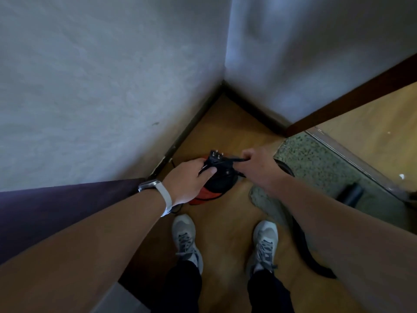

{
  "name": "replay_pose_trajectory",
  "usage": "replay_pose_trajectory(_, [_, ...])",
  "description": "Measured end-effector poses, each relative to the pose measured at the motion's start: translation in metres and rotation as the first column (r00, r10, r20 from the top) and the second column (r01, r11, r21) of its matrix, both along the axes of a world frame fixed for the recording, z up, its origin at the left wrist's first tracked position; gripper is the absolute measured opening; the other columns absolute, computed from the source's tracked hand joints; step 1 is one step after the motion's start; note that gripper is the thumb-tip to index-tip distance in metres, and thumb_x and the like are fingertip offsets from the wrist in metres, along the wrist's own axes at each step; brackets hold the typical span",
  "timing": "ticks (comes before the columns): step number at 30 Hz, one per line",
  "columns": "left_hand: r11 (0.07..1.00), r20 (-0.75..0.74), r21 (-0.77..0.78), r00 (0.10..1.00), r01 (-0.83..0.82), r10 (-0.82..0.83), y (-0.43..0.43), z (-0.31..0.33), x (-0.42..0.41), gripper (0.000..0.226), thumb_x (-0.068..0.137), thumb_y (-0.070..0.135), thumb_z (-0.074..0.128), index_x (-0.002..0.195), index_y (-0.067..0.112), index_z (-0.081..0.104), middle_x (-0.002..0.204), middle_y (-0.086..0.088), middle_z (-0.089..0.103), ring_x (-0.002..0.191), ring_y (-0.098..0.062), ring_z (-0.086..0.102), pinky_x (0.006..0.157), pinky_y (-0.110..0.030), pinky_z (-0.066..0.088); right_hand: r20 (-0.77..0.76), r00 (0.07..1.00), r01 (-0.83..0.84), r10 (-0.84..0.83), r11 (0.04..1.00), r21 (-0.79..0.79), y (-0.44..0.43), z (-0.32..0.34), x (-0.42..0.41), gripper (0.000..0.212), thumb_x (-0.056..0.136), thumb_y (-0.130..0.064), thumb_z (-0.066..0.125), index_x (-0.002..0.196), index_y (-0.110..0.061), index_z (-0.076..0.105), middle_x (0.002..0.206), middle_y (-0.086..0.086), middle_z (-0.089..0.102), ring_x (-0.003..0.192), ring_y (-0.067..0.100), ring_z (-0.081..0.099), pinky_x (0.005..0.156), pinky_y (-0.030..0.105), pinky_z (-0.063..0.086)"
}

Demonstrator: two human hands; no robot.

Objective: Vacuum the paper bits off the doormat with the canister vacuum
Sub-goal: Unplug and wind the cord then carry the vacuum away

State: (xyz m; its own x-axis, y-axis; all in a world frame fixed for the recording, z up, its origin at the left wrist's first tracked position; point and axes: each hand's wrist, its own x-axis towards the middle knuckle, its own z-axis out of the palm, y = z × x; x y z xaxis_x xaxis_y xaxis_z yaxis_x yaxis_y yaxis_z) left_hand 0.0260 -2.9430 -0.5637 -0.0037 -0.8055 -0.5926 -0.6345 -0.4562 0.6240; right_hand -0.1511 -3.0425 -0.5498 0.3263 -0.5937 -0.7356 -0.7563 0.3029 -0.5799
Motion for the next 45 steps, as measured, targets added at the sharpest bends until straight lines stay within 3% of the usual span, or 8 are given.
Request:
replay_pose_trajectory(7, [0.997,0.052,0.062,0.998,0.035,-0.038,0.002,-0.064,0.025,0.035,0.104,0.043,0.041,0.096,0.016,0.063,0.079,0.0,0.062,0.073,-0.017,0.059,0.061,-0.032,0.042,-0.051,0.999,-0.005,0.0,0.995,-0.104,0.023,-0.063,-0.007,0.028,0.096,-0.023,0.06,0.072,-0.011,0.051,0.059,0.005,0.046,0.049,0.018,0.041,0.045,0.026,0.029])
replay_pose_trajectory(11, [0.997,0.17,0.053,0.983,0.06,-0.069,0.008,-0.106,0.028,0.03,0.104,0.041,0.043,0.076,0.03,0.047,0.069,0.011,0.048,0.062,-0.007,0.047,0.053,-0.024,0.031,-0.132,0.987,-0.116,0.09,0.973,-0.199,0.032,-0.11,-0.024,0.02,0.099,-0.028,0.055,0.088,-0.015,0.064,0.071,0.005,0.061,0.053,0.019,0.05,0.048,0.03,0.034])
replay_pose_trajectory(16, [0.991,0.273,0.003,0.953,0.136,-0.132,0.021,-0.162,0.016,0.042,0.098,0.05,0.049,0.123,0.018,0.06,0.109,-0.003,0.062,0.1,-0.024,0.06,0.08,-0.039,0.051,-0.161,0.973,-0.205,0.165,0.938,-0.278,0.029,-0.158,-0.041,0.021,0.101,-0.022,0.053,0.089,-0.023,0.071,0.076,0.005,0.069,0.046,0.02,0.052,0.041,0.028,0.034])
replay_pose_trajectory(22, [0.987,0.292,-0.091,0.951,0.13,-0.098,0.037,-0.188,-0.016,0.061,0.085,0.061,0.063,0.13,0.021,0.054,0.114,0.002,0.056,0.104,-0.019,0.059,0.078,-0.037,0.051,-0.062,0.998,-0.054,0.032,0.911,-0.409,0.023,-0.169,-0.032,0.022,0.098,-0.022,0.054,0.094,-0.025,0.076,0.082,0.003,0.074,0.075,0.028,0.07,0.065,0.045,0.06])
replay_pose_trajectory(29, [0.994,0.279,-0.107,0.959,-0.012,0.042,0.014,-0.176,-0.033,0.073,0.075,0.067,0.069,0.128,0.021,0.049,0.122,0.002,0.053,0.11,-0.019,0.057,0.078,-0.034,0.049,0.14,0.989,0.121,-0.055,0.845,-0.52,-0.008,-0.14,0.016,0.015,0.095,-0.023,0.063,0.1,-0.023,0.077,0.088,-0.011,0.071,0.081,0.005,0.065,0.078,0.024,0.056])
replay_pose_trajectory(32, [0.986,0.278,-0.129,0.95,-0.106,0.138,-0.003,-0.169,-0.042,0.066,0.073,0.07,0.07,0.11,0.021,0.046,0.109,0.002,0.051,0.105,-0.019,0.057,0.076,-0.037,0.051,0.226,0.97,0.188,-0.086,0.855,-0.483,-0.025,-0.126,0.032,0.017,0.094,-0.025,0.066,0.108,-0.025,0.076,0.087,-0.021,0.065,0.082,-0.007,0.063,0.074,0.006,0.05])
replay_pose_trajectory(40, [0.996,0.471,-0.013,0.878,-0.088,0.084,-0.017,-0.188,-0.084,0.111,0.055,0.089,0.063,0.131,0.012,0.044,0.123,-0.004,0.052,0.115,-0.024,0.054,0.09,-0.044,0.052,0.172,0.985,0.057,0.016,0.91,-0.411,-0.037,-0.14,0.039,0.011,0.092,-0.023,0.066,0.101,-0.025,0.073,0.094,-0.013,0.069,0.089,0.005,0.064,0.084,0.028,0.056])
replay_pose_trajectory(45, [0.97,0.507,-0.111,0.827,-0.216,0.242,-0.031,-0.191,-0.124,0.1,0.063,0.073,0.066,0.134,0.005,0.048,0.125,-0.011,0.056,0.116,-0.033,0.053,0.091,-0.048,0.041,0.195,0.978,0.006,0.075,0.923,-0.386,-0.043,-0.147,0.041,0.008,0.09,-0.023,0.069,0.097,-0.024,0.072,0.082,-0.019,0.062,0.082,-0.001,0.059,0.073,0.013,0.051])
